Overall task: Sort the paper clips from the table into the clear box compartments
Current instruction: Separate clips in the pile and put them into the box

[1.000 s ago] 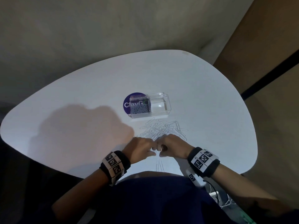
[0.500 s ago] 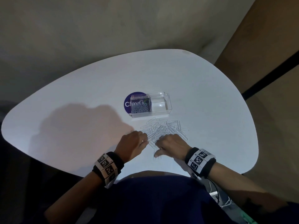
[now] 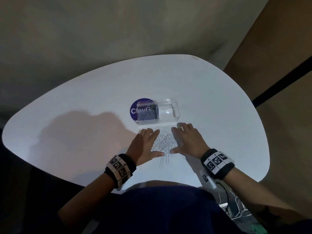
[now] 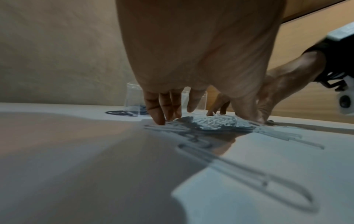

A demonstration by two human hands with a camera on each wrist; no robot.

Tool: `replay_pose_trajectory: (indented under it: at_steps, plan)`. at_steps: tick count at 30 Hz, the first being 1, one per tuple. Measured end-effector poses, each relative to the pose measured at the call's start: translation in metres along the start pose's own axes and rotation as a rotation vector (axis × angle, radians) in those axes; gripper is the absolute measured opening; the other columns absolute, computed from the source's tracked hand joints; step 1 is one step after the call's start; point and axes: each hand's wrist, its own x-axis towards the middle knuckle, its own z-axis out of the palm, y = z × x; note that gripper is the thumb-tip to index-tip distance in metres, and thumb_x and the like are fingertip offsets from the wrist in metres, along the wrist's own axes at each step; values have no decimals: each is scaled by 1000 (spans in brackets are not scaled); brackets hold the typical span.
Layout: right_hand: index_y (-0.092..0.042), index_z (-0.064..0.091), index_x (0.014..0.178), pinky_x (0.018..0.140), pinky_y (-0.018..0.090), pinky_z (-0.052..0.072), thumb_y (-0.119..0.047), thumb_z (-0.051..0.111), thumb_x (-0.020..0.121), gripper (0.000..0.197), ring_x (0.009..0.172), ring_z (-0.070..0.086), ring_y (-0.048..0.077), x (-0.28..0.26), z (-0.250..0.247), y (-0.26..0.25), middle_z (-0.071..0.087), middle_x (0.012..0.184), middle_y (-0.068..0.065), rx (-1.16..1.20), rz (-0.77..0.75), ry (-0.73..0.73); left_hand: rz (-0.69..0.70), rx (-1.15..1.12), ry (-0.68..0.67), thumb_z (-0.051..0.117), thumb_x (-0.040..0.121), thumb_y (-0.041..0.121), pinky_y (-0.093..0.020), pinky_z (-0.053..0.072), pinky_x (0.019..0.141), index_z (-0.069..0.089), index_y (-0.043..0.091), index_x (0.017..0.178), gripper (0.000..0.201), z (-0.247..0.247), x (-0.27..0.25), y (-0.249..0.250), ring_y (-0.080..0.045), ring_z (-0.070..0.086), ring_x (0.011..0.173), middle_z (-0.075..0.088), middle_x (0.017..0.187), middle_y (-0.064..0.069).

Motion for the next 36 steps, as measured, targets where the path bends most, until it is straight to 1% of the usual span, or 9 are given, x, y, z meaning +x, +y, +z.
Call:
replay_pose_trajectory:
  at_steps: [3,8,13,15,21,24,29,33,36]
  plan:
    - [-19,55,130,79,39,51,-51,79,70,72,114,44,25,2,4,-12,47,126,3,95,-11,51,37,51,5,67,71,65,-38,50,80,47,13,137,86,5,8,6,-27,53,102,55,121,-9]
    - [-19,62,124,79,35,47,-30,74,84,44,108,56,21,4,4,-16,61,115,0,253,2,93,106,1,106,76,76,29,-28,45,66,65,15,108,37,3,14,10,-23,57,85,60,95,-3]
    - [-21,65,96,66,25,36,-15,71,84,14,69,55,8,1,-5,-11,58,74,-13,402,45,91,67,-57,80,69,83,18,-32,48,70,65,11,106,24,0,16,6,-23,58,82,62,90,-3]
    - [-23,67,93,60,19,33,-13,72,84,14,61,50,2,0,-12,-10,54,66,-15,441,70,87,43,-69,73,66,86,15,-35,50,67,64,10,102,17,-3,16,6,-25,59,79,62,86,-4]
    - [-27,73,89,54,14,34,-10,71,77,21,51,46,6,-2,-37,-6,56,58,-3,472,43,109,-76,-136,119,65,87,19,-31,48,67,69,18,104,17,-15,14,4,-28,65,80,71,90,-2]
    - [-20,77,93,58,25,39,-12,74,77,18,56,47,11,0,-60,-6,54,58,-5,384,22,161,-135,-173,142,66,87,23,-29,45,73,71,20,104,17,-24,11,5,-27,66,90,74,100,-1]
    - [-14,78,88,59,25,37,-14,83,76,14,52,46,6,18,-109,-7,50,54,-14,398,16,227,-195,-223,169,68,85,24,-29,46,74,73,20,99,15,-37,9,6,-26,67,89,75,98,-1]
    - [-29,57,59,63,27,35,-13,79,76,32,63,44,17,50,-130,-12,47,56,-11,314,48,188,-197,-282,200,74,79,20,-33,52,74,75,18,89,10,-49,10,11,-22,69,83,76,89,0]
    - [-14,71,76,63,29,41,-9,71,77,5,76,55,24,74,-129,-20,64,71,4,230,75,165,-199,-353,227,76,76,18,-30,51,72,75,18,84,8,-58,13,13,-17,68,76,75,84,0]
